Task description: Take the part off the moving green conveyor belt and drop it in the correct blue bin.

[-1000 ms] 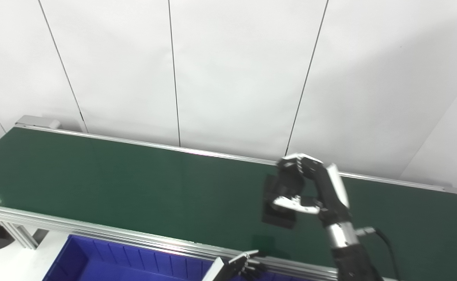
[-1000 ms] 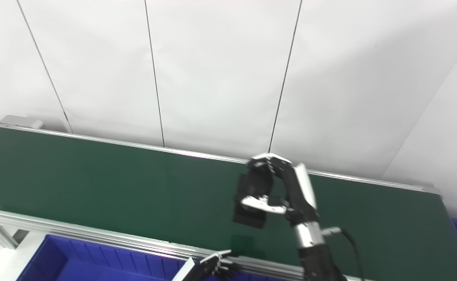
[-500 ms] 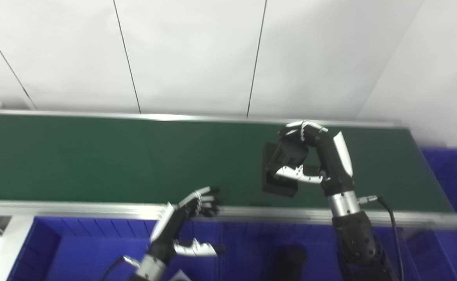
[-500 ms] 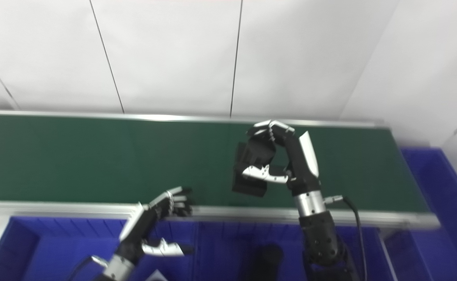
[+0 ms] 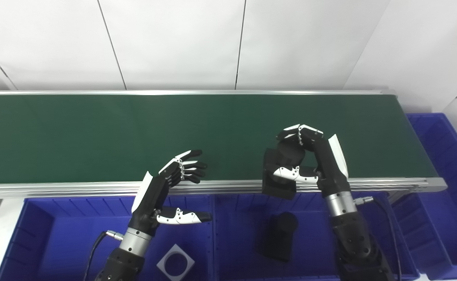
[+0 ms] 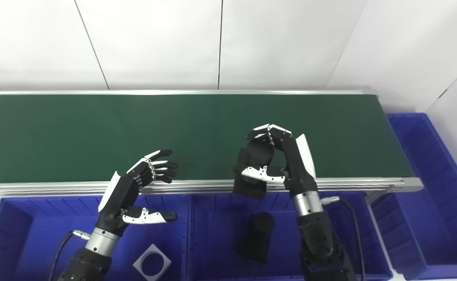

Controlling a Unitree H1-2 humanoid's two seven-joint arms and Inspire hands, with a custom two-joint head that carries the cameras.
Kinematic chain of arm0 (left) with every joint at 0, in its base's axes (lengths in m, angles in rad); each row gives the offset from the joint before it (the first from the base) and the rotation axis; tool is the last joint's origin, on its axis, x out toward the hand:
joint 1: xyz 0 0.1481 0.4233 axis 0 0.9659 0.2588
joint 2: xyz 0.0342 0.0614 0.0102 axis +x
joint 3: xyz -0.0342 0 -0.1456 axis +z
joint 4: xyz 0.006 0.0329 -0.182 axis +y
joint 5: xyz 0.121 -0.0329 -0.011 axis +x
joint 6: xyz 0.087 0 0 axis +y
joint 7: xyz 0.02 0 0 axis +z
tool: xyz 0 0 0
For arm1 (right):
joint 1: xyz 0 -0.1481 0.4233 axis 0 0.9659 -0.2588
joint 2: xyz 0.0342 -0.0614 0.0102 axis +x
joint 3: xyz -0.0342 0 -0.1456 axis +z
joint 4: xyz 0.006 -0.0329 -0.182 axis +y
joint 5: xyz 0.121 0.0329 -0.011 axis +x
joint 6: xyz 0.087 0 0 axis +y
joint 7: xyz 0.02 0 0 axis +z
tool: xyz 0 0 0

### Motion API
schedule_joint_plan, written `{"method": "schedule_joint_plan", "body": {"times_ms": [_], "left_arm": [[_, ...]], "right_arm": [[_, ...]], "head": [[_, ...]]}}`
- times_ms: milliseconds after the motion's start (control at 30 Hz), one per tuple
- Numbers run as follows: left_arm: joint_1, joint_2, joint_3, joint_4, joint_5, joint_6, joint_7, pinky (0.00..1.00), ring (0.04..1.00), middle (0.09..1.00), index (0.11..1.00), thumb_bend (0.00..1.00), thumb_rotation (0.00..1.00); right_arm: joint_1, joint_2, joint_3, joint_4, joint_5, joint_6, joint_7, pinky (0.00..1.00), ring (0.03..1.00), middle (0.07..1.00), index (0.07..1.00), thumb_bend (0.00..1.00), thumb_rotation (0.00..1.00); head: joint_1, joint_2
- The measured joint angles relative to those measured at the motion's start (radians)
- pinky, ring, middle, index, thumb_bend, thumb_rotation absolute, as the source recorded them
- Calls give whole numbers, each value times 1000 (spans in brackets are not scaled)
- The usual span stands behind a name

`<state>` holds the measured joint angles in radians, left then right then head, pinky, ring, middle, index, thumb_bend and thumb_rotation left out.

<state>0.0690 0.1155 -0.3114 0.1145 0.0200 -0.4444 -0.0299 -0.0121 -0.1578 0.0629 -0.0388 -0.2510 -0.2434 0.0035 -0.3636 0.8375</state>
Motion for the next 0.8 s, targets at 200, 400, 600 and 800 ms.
{"method": "schedule_joint_plan", "body": {"times_ms": [200, 400, 600, 800], "left_arm": [[12, -13, 33, -28, 0, 9, -27, 593, 659, 724, 838, 928, 275], [17, -29, 57, -31, -2, 9, -47, 601, 657, 715, 834, 918, 257], [19, -32, 75, -35, -22, 17, -67, 605, 655, 712, 831, 919, 247], [20, -33, 93, -40, -22, 22, -84, 606, 652, 713, 835, 917, 240]], "right_arm": [[32, -4, -20, 8, -19, 0, -8, 313, 394, 463, 528, 516, 0], [91, -35, -59, 16, -30, -1, -19, 309, 391, 468, 528, 516, 0], [163, -88, -113, 18, -25, -2, -26, 352, 413, 481, 514, 518, 0], [196, -93, -132, 65, -30, -2, -39, 372, 421, 476, 510, 519, 0]], "head": [[-20, 6], [-21, 9], [-20, 22], [-25, 26]]}}
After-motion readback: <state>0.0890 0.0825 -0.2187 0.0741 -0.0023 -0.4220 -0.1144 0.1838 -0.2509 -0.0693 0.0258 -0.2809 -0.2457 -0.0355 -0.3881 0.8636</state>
